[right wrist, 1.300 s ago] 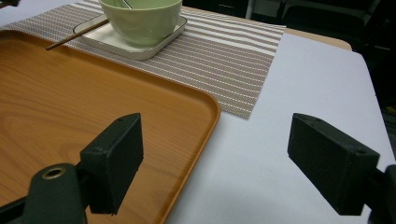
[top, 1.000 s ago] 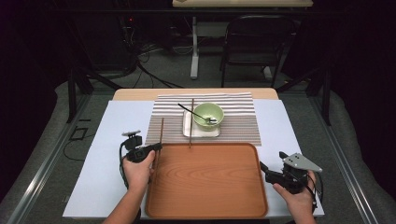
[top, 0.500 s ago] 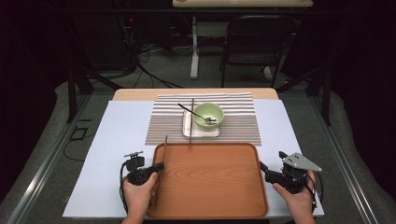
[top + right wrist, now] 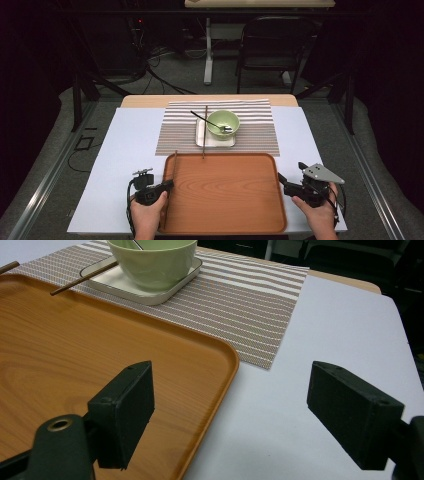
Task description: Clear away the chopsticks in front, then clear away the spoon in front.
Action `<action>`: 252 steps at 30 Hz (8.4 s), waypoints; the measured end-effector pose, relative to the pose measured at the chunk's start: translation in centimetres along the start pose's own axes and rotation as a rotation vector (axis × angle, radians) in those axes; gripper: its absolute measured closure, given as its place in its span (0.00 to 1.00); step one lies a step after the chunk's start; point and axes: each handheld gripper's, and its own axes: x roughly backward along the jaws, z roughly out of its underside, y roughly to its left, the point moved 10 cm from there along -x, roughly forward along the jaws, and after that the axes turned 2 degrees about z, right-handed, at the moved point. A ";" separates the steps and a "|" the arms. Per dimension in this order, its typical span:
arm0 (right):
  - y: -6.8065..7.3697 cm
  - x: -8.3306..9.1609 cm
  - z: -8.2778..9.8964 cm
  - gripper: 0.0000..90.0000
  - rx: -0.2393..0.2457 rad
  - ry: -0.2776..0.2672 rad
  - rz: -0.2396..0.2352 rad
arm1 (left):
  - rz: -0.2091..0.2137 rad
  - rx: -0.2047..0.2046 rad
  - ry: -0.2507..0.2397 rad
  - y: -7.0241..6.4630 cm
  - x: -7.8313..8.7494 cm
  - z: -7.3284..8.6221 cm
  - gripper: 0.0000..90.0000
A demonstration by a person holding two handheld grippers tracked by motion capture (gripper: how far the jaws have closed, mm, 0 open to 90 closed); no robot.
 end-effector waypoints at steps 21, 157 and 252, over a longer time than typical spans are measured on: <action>0.0 0.0 0.0 0.21 0.006 0.002 -0.003 | -0.049 -0.018 -0.014 0.8 0.4 0.8 0.94; -0.1 -0.2 0.2 0.22 0.006 0.010 -0.016 | -0.010 -0.219 -0.044 -4.1 -9.1 -17.1 0.51; 0.0 -0.1 0.1 0.22 0.019 0.009 -0.029 | -0.017 0.082 0.009 -3.8 -15.2 -16.0 0.94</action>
